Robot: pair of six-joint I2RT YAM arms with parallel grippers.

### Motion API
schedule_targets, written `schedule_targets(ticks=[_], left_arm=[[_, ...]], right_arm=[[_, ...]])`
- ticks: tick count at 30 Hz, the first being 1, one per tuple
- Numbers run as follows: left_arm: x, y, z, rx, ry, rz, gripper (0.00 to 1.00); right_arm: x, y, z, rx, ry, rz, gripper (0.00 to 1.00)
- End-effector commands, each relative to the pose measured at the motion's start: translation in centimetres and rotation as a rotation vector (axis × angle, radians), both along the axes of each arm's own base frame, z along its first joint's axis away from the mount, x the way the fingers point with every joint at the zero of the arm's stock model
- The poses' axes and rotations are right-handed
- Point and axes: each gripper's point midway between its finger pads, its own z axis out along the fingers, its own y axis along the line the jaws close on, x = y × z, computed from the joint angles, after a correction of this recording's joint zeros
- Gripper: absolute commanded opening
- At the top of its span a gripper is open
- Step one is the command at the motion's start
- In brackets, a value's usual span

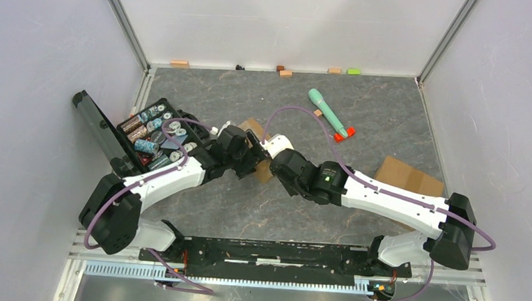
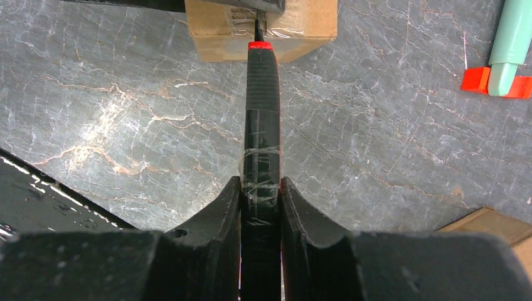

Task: Unpack the express box
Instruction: Cut the express box at the center of the board.

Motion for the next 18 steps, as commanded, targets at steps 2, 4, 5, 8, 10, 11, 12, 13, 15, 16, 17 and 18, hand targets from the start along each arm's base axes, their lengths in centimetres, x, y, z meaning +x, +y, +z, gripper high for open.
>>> schedule_targets(ticks=[2, 4, 5, 8, 10, 11, 12, 13, 15, 16, 17, 18], left_arm=[[-0.9, 1.5, -1.9, 0.129, 0.036, -0.015, 0.83], [-1.1, 2.0, -2.4, 0.15, 0.042, -0.014, 0.76], [-1.2, 2.1, -2.7, 0.157, 0.047, -0.013, 0.72], [-1.5, 2.7, -3.6, 0.182, 0.062, -0.007, 0.66], [-1.7, 3.1, -4.3, 0.205, 0.073, -0.002, 0.63], [-1.7, 3.3, -4.6, 0.214, 0.078, 0.0, 0.62], [-1.7, 3.3, -4.7, 0.219, 0.078, 0.002, 0.61], [-1.7, 3.4, -4.8, 0.222, 0.08, 0.002, 0.62], [-1.7, 3.4, -5.0, 0.229, 0.083, 0.001, 0.63], [-1.6, 3.4, -5.1, 0.228, 0.083, 0.001, 0.63], [-1.7, 3.4, -5.3, 0.233, 0.087, 0.002, 0.63], [-1.7, 3.4, -5.3, 0.23, 0.089, 0.002, 0.63]], right_arm=[[0.1, 0.4, 0.6, 0.033, -0.014, 0.002, 0.0], [0.2, 0.2, 0.7, 0.036, -0.018, -0.005, 0.0], [0.2, 0.1, 1.0, 0.044, -0.021, -0.008, 0.0], [0.4, -0.3, 1.6, 0.059, -0.026, -0.01, 0.0], [0.4, -0.7, 1.9, 0.063, -0.023, -0.01, 0.0], [0.4, -0.9, 2.0, 0.064, -0.021, -0.009, 0.0], [0.3, -1.1, 2.2, 0.066, -0.018, -0.006, 0.0], [0.2, -1.3, 2.3, 0.069, -0.015, -0.004, 0.0], [0.1, -1.8, 2.4, 0.073, -0.008, -0.004, 0.0], [0.0, -2.0, 2.4, 0.077, -0.004, -0.006, 0.0], [0.0, -2.3, 2.4, 0.079, 0.001, -0.009, 0.0], [0.1, -2.5, 2.4, 0.08, 0.002, -0.011, 0.0]])
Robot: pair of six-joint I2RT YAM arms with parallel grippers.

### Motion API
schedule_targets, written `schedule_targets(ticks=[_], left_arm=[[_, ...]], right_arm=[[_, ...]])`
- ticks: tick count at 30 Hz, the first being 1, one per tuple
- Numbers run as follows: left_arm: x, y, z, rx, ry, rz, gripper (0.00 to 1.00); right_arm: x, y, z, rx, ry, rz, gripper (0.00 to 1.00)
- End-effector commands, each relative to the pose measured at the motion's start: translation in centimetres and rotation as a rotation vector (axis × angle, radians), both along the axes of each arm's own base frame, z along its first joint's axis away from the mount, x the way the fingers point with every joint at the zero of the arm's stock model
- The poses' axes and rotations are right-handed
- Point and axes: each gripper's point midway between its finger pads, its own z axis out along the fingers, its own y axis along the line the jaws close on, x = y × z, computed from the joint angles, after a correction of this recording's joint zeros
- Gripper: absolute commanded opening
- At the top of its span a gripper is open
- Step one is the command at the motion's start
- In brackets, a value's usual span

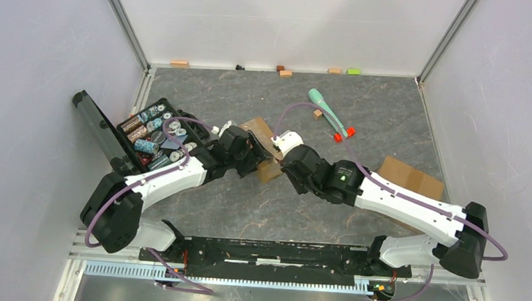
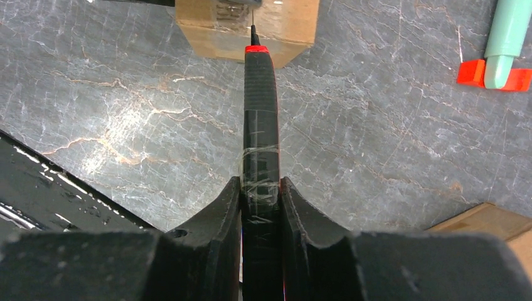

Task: Unpack the express box
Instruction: Cut the express box at the center of the board.

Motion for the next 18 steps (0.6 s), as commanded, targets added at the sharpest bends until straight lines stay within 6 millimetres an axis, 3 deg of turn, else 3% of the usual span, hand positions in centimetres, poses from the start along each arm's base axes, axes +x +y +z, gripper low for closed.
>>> schedule_targets(ticks=[1, 6, 10, 15, 18], left_arm=[[-2.0, 3.3, -5.1, 0.199, 0.103, 0.001, 0.63], [-1.7, 2.9, -4.9, 0.185, 0.097, -0.002, 0.63], [-0.9, 1.8, -2.7, 0.156, 0.042, -0.051, 0.69], [0.2, 1.4, 3.6, 0.164, -0.133, -0.148, 0.88], [0.2, 2.5, 8.5, 0.198, -0.266, -0.222, 0.9]], right_arm=[[0.0, -1.2, 1.3, 0.044, -0.004, -0.006, 0.0], [0.2, -1.5, 2.4, 0.089, 0.003, 0.006, 0.0], [0.2, -2.2, 2.6, 0.093, -0.002, -0.002, 0.0], [0.2, -2.5, 3.1, 0.185, 0.02, 0.073, 0.0], [-0.6, -2.0, 3.5, 0.22, 0.032, 0.135, 0.0]])
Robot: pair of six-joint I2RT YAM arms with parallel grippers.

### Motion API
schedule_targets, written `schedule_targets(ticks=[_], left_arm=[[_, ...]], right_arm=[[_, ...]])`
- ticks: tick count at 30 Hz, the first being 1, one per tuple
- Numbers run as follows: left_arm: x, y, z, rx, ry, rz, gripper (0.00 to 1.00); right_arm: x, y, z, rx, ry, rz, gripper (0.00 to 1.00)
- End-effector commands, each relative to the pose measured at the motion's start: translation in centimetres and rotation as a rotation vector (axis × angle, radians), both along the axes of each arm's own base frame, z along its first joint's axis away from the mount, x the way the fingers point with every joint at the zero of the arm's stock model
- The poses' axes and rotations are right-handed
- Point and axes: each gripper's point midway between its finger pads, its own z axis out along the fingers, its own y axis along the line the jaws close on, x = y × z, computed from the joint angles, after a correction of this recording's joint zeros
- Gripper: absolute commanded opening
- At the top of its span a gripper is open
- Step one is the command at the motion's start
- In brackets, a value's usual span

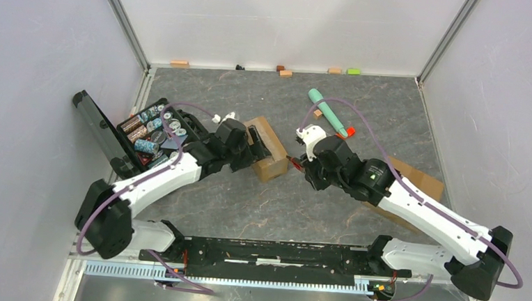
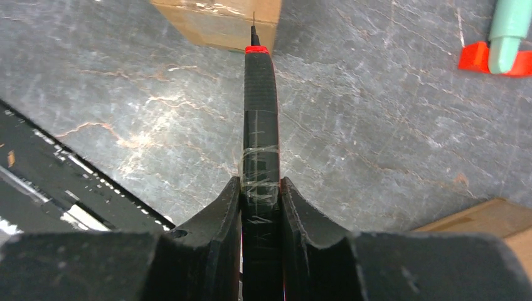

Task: Unpack the express box
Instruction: Cut the express box at the center of the board.

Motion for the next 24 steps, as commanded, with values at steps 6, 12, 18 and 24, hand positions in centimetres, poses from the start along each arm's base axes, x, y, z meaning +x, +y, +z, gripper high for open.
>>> schedule_targets(ticks=[6, 12, 18, 24], left_arm=[[-2.8, -1.0, 14.3, 0.089, -0.539, -0.708, 0.79], [-8.5, -4.0, 15.9, -0.112, -0.628, -1.152, 0.79], [-12.5, -5.6, 18.4, -0.334, -0.796, -1.341, 0.79], [-15.9, -7.2, 17.0, -0.391, -0.76, -1.485, 0.74]], right_arm=[[-3.6, 3.7, 2.9, 0.247, 0.015, 0.282, 0.0], [-5.6, 4.1, 4.1, 0.329, 0.029, 0.363, 0.0], [-7.3, 4.0, 5.4, 0.399, 0.041, 0.417, 0.0], [-8.2, 4.1, 6.0, 0.419, 0.062, 0.451, 0.0]])
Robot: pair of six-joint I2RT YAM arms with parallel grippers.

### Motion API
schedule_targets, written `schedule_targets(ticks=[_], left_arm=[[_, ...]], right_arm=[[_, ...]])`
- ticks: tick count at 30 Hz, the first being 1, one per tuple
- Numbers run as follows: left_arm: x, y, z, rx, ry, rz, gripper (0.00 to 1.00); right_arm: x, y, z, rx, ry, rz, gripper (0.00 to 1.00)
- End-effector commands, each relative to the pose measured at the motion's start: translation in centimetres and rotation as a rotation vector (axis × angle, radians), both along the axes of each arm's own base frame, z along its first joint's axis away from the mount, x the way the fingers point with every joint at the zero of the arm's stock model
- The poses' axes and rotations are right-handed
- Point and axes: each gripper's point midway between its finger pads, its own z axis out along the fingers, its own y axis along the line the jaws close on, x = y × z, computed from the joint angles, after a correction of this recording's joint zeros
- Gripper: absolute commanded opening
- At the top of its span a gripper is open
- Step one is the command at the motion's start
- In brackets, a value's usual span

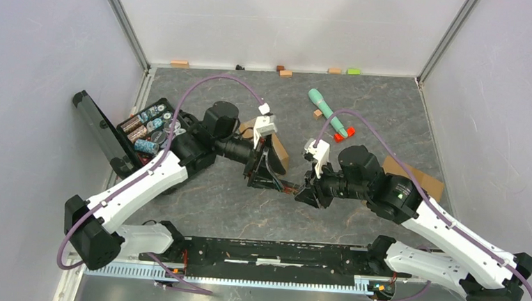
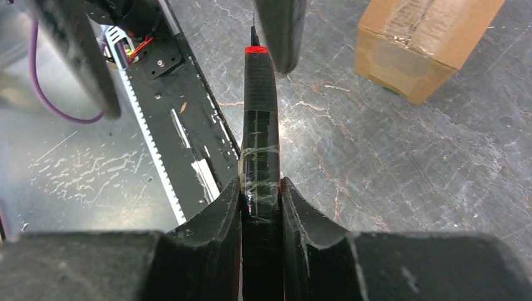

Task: Unpack the express box
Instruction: Cut the express box at the center of the board.

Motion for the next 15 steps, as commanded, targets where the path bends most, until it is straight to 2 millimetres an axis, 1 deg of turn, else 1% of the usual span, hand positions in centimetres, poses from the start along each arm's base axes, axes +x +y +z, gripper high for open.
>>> schedule_targets(ticks=[1, 7, 10, 13, 15], left_arm=[[-2.8, -1.1, 0.1, -0.049, -0.072, -0.176, 0.73], [-2.6, -1.3, -2.1, 0.037, -0.097, -0.189, 0.67], [-2.6, -1.4, -2.2, 0.04, -0.108, -0.196, 0.65], [-2.8, -1.5, -2.8, 0.066, -0.102, -0.212, 0.64], [-3.3, -1.5, -2.7, 0.059, -0.093, -0.237, 0.59]], right_arm=[[-1.0, 0.9, 1.6, 0.071, 0.003, 0.059, 0.0], [-2.1, 1.0, 2.2, 0.095, 0.028, 0.109, 0.0], [-2.4, 1.0, 2.4, 0.101, 0.038, 0.116, 0.0], [-2.4, 0.9, 2.5, 0.099, 0.041, 0.111, 0.0], [-2.4, 0.9, 2.5, 0.099, 0.042, 0.107, 0.0]])
